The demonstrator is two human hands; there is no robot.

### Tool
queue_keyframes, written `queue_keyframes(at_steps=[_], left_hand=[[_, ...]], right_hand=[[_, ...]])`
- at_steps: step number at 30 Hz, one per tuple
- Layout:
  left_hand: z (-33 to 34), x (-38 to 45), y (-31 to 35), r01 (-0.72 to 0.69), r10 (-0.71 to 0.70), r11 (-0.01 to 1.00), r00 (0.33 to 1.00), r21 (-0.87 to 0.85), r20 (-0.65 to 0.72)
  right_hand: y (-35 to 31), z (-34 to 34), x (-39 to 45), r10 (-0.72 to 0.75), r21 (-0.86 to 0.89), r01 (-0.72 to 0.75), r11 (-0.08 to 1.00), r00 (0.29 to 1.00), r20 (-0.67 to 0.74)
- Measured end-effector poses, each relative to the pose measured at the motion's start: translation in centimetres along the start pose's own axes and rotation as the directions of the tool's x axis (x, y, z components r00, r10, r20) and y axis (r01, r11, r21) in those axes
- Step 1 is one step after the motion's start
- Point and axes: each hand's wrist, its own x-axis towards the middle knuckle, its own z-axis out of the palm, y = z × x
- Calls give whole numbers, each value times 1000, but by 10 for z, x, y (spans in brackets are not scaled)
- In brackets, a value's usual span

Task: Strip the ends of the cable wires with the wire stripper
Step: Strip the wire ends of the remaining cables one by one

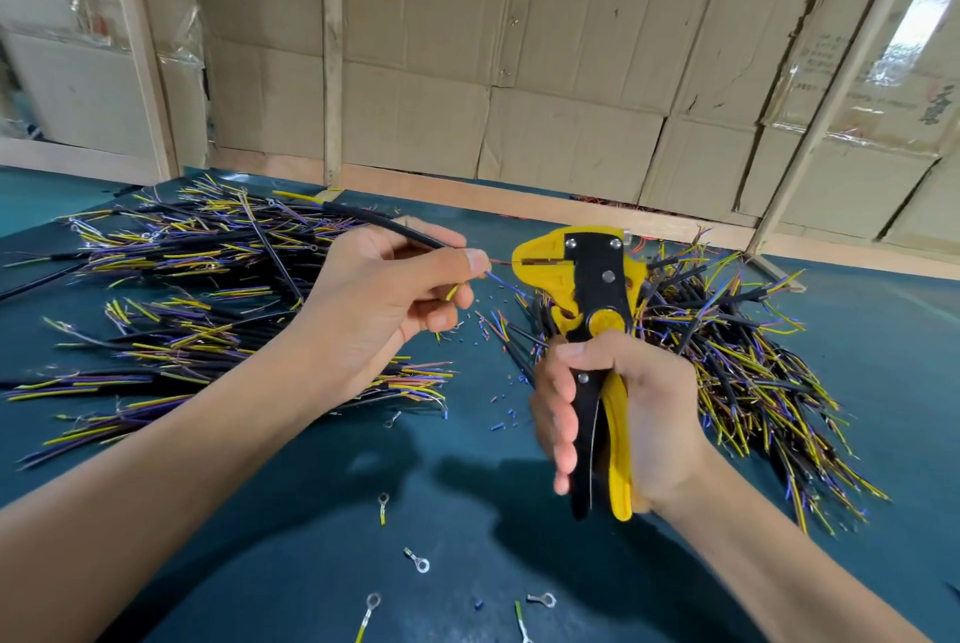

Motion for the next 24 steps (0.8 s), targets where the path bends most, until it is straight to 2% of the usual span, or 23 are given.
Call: queue_keyframes(at_steps=[2, 4, 6, 7, 8, 9, 10, 11, 12, 15, 17, 19, 22, 24], left_hand=[[1, 1, 2, -13, 13, 1000, 999, 5, -40], [0, 6, 8, -38, 44, 997, 994, 60, -97], [-2, 20, 17, -60, 94, 956, 990, 287, -107], [-2, 30, 22, -66, 114, 873, 991, 483, -70], [-1, 42, 26, -78, 116, 714, 993, 696, -7], [1, 53, 29, -109, 100, 505, 993, 856, 67], [5, 64, 30, -156, 78, 314, 987, 937, 138], [12, 73, 30, -206, 56, 178, 978, 962, 199], [20, 81, 28, -257, 35, 82, 966, 963, 255], [34, 96, 11, -414, -56, -145, 910, 898, 411], [42, 104, -6, -490, -108, -215, 871, 845, 478], [54, 109, -21, -504, -185, -247, 863, 828, 470], [56, 108, -35, -534, -343, -174, 820, 827, 458], [36, 97, -22, -564, -325, -138, 802, 814, 501]], right_hand=[[3, -1, 3, -6, 137, -2, 991, 998, 63], [6, -1, 7, -50, 241, 38, 970, 998, 43], [8, -2, 11, -74, 293, 75, 953, 997, -13], [9, -3, 11, -86, 302, 90, 949, 996, -25], [9, -3, 12, -99, 302, 102, 948, 995, -26], [10, -2, 11, -116, 301, 116, 946, 993, -19], [10, 0, 11, -144, 302, 139, 943, 990, -7], [10, 1, 10, -182, 307, 171, 936, 983, 7], [9, 1, 9, -223, 315, 205, 927, 974, 24], [5, 0, 5, -298, 327, 270, 906, 954, 40], [4, -1, 4, -326, 310, 308, 900, 945, 9], [3, -3, 2, -345, 287, 338, 896, 938, -28], [4, -5, 3, -322, 280, 324, 904, 945, -55], [5, -7, 4, -291, 275, 305, 912, 952, -89]])
